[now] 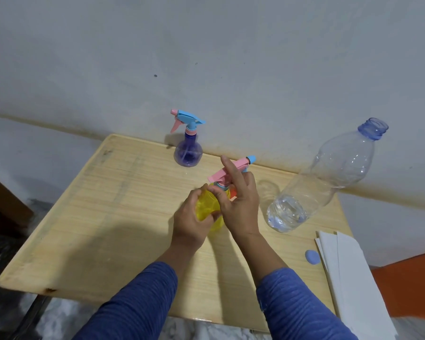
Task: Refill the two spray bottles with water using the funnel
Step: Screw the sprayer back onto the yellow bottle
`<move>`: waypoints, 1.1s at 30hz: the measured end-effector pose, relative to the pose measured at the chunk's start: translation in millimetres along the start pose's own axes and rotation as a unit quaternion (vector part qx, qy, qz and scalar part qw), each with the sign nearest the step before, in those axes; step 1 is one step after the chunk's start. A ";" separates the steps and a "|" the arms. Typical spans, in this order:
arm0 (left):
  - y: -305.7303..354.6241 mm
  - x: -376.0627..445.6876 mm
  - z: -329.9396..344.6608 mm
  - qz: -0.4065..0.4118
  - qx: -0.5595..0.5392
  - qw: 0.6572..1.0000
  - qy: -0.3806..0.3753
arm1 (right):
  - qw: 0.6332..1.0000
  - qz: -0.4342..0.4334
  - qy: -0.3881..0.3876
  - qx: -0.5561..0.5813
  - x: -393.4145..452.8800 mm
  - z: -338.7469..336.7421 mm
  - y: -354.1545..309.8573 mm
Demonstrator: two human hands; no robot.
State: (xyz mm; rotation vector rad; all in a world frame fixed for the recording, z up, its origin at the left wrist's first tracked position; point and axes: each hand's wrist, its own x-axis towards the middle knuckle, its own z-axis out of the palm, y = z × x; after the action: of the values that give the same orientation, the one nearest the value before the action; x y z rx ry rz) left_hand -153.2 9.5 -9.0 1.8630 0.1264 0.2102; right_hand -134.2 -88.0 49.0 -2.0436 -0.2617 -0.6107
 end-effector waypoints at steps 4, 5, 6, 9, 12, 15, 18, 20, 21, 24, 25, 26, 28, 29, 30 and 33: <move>0.1 -0.4 -0.2 0.012 -0.018 1.000 -0.003 | 0.998 -0.034 -0.052 -0.015 -2.9 -12.0 -0.8; 0.9 -0.6 -0.3 0.013 -0.017 1.000 -0.001 | 0.998 -0.028 -0.050 -0.011 -2.5 -12.6 -1.8; 1.8 -0.7 -0.2 0.013 -0.016 1.000 0.002 | 0.999 -0.024 -0.044 -0.012 -1.6 -12.0 -2.0; 5.3 -1.9 -0.4 0.016 -0.004 1.000 0.007 | 0.999 -0.015 -0.032 -0.035 2.5 -9.7 0.0; 5.6 -2.0 -1.1 0.015 0.003 1.000 0.006 | 0.997 -0.020 -0.055 -0.051 6.2 -13.5 -1.0; 4.8 -0.4 -2.1 0.013 -0.002 1.000 -0.005 | 0.995 -0.017 -0.096 -0.031 3.5 -17.6 -5.0; 2.5 -0.7 -0.3 0.011 -0.001 1.000 0.008 | 0.998 0.006 -0.057 -0.037 3.5 -11.6 -5.9; 1.8 -1.1 0.1 0.012 0.008 1.000 0.010 | 0.998 0.026 -0.040 -0.027 4.8 -7.5 -6.9; 1.4 -0.8 -0.1 0.016 0.012 1.000 0.009 | 0.998 0.030 -0.043 -0.018 5.6 -7.2 -7.5; -0.4 0.2 -0.7 0.024 0.000 1.000 -0.001 | 0.997 -0.008 -0.072 -0.018 1.3 -11.1 -7.0; -0.6 0.2 -0.7 0.024 -0.004 1.000 -0.002 | 0.996 -0.013 -0.081 -0.017 -0.9 -12.5 -7.0; -0.7 0.0 -0.6 0.025 -0.004 1.000 -0.003 | 0.996 -0.010 -0.083 -0.019 -2.1 -13.1 -7.0; -0.3 -0.5 0.2 0.025 -0.001 1.000 0.003 | 0.998 0.000 -0.060 -0.028 -1.7 -11.8 -5.2; 0.5 -0.7 0.1 0.024 0.002 1.000 0.006 | 0.998 0.007 -0.047 -0.033 -0.6 -10.2 -4.7; 0.8 -0.6 0.1 0.023 0.004 1.000 0.007 | 0.998 0.018 -0.042 -0.033 0.7 -9.0 -5.0; 0.4 0.4 -0.5 0.024 0.000 1.000 0.003 | 0.997 0.029 -0.069 -0.013 3.4 -10.2 -6.8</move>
State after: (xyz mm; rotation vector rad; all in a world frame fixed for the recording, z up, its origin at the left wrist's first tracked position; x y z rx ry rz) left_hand -152.9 9.9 -8.4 1.8674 0.0867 0.2483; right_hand -137.3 -93.3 60.0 -2.1149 -0.2758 -0.4406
